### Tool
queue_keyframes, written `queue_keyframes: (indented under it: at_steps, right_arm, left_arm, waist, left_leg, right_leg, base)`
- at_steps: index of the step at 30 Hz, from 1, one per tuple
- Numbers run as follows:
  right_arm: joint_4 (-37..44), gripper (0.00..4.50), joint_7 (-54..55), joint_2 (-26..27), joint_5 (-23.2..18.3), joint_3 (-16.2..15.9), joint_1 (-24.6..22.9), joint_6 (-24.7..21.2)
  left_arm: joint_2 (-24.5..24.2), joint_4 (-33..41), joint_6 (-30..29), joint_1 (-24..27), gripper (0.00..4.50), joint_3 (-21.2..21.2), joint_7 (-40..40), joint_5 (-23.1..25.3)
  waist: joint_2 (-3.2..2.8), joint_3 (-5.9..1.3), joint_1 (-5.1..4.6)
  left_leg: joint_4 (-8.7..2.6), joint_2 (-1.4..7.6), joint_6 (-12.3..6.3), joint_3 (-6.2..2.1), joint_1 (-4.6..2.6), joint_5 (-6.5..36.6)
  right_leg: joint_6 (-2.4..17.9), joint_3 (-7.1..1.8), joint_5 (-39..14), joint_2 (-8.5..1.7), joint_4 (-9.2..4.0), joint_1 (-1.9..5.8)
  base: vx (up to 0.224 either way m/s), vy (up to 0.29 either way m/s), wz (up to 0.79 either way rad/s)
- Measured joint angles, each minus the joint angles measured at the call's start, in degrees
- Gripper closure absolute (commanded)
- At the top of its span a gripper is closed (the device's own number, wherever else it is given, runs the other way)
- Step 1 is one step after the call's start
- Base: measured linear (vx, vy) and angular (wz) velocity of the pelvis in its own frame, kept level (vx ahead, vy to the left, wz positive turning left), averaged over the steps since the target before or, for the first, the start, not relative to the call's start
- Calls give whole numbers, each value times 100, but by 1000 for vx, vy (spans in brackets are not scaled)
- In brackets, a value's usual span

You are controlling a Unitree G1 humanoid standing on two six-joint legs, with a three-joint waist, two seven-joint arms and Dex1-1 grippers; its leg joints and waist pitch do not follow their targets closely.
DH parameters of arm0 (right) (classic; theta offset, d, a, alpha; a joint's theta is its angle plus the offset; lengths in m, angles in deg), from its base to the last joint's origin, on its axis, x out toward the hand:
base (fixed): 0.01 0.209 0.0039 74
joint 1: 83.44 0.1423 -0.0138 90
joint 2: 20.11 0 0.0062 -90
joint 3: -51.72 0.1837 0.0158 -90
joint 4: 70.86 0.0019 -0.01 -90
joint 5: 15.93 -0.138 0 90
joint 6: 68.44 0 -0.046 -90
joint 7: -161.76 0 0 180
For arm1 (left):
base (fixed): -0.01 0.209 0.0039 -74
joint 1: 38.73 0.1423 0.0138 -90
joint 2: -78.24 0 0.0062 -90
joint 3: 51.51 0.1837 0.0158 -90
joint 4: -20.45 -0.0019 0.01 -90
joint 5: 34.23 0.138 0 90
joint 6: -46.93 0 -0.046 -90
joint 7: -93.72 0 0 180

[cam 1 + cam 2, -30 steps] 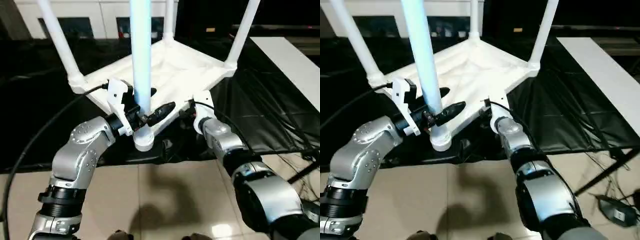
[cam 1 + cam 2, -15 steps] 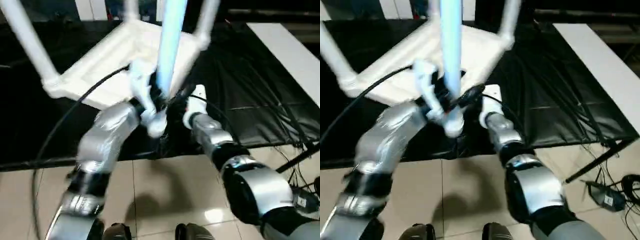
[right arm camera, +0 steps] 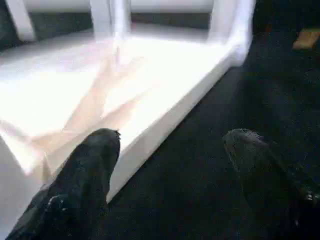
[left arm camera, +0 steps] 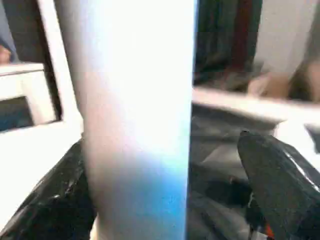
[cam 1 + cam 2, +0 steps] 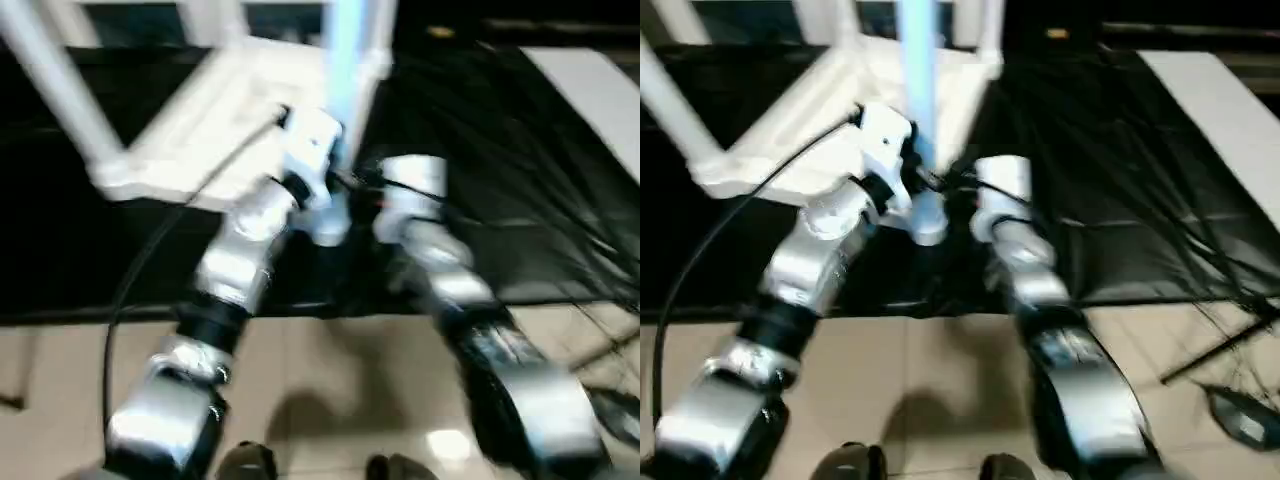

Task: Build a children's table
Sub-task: Rotate table base

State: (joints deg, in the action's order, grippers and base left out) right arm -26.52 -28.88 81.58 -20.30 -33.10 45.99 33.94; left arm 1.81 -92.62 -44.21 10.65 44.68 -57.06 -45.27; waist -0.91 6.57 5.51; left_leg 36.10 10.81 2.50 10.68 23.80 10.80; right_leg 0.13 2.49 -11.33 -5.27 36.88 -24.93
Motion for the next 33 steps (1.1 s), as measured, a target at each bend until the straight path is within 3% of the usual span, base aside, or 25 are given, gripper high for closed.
queue_keyframes:
  at_steps: [5,8,10,14,17,20,22,25,27,30,31,32,33]
  right_arm:
    - [1607,71,-103,-105,-242,196,-1000,-293]
    - [2814,71,-103,-80,-465,197,-1808,-600]
    - [3320,71,-120,-108,-544,168,-2115,-843]
    - [4395,71,-366,-303,-728,-110,-2579,-1638]
    - [4897,71,-543,-493,-611,-442,-3155,-2161]
    - [5062,71,-551,-508,-470,-597,-3619,-2305]
    - [5152,71,-530,-485,-441,-684,-3744,-2327]
    - [5357,71,-413,-422,-434,-754,-3736,-2439]
    - [5361,71,-301,-353,-397,-776,-3607,-2552]
    - [5357,71,-223,-311,-355,-790,-3393,-2601]
    - [5355,71,-214,-303,-314,-794,-3379,-2598]
    - [5322,71,-206,-304,-239,-796,-3375,-2590]
    - [5296,71,-205,-306,-202,-798,-3370,-2583]
  left_arm:
    - [138,284,-97,508,16,-191,-27,-384]
    - [252,581,-55,986,16,-272,-125,-526]
    - [241,628,-50,1163,16,-369,-196,-529]
    - [134,840,-146,1468,16,-753,-722,-509]
    - [-70,1296,-203,1937,16,-1221,-1346,-370]
    - [-225,1917,-209,2560,16,-1488,-1736,-46]
    - [-214,2232,-202,2939,16,-1581,-1857,90]
    - [-138,2468,-188,3412,16,-1595,-2094,311]
    - [-156,2479,-185,3550,16,-1548,-2223,425]
    - [-187,2501,-213,3539,16,-1462,-2326,529]
    - [-209,2501,-218,3483,16,-1428,-2330,578]
    - [-220,2492,-225,3353,16,-1404,-2329,612]
    - [-229,2492,-224,3261,16,-1379,-2326,627]
  waist:
    - [-57,-42,-38]
    - [-111,-76,-46]
    - [-118,-80,-74]
    - [-163,-117,-245]
    - [-159,-160,-350]
    - [-152,-177,-376]
    - [-129,-193,-368]
    - [-77,-219,-359]
    - [-64,-206,-374]
    - [-100,-181,-487]
    - [-105,-174,-541]
    - [-64,-146,-551]
    - [23,-151,-562]
  left_leg:
    - [31,12,-7,28,-1,-23]
    - [14,13,15,61,-79,-10]
    - [-10,11,18,62,-117,-9]
    - [-66,9,39,61,-144,-23]
    - [-84,10,42,40,-173,-23]
    - [-126,8,45,41,-165,-24]
    - [-144,8,48,45,-158,-28]
    - [-161,6,51,47,-209,-23]
    - [-209,10,73,44,-356,13]
    - [-220,24,105,-78,-577,131]
    - [-227,39,118,-93,-618,146]
    - [-260,32,130,-65,-683,155]
    - [-252,9,159,-36,-764,173]
  right_leg:
    - [10,-15,24,-2,10,5]
    - [8,-31,24,-10,-5,78]
    - [-1,-33,22,-7,-28,117]
    - [-91,-30,71,0,-112,148]
    - [-110,-20,71,8,-117,167]
    - [-121,-18,73,11,-158,159]
    - [-138,-17,83,12,-187,159]
    - [-182,-7,56,10,-229,208]
    - [-195,50,46,19,-349,332]
    - [-191,288,-70,0,-491,628]
    - [-156,328,-196,-4,-446,693]
    - [-73,306,-410,-23,-217,712]
    - [-49,249,-488,-28,-149,697]
  base:
    - [-31,3,0]
    - [0,0,0]
    - [0,0,0]
    - [0,0,0]
    - [0,0,0]
    - [0,0,0]
    - [0,0,0]
    - [0,0,0]
    - [0,0,0]
    - [40,19,-14]
    - [43,34,-21]
    - [0,0,0]
    - [0,0,0]
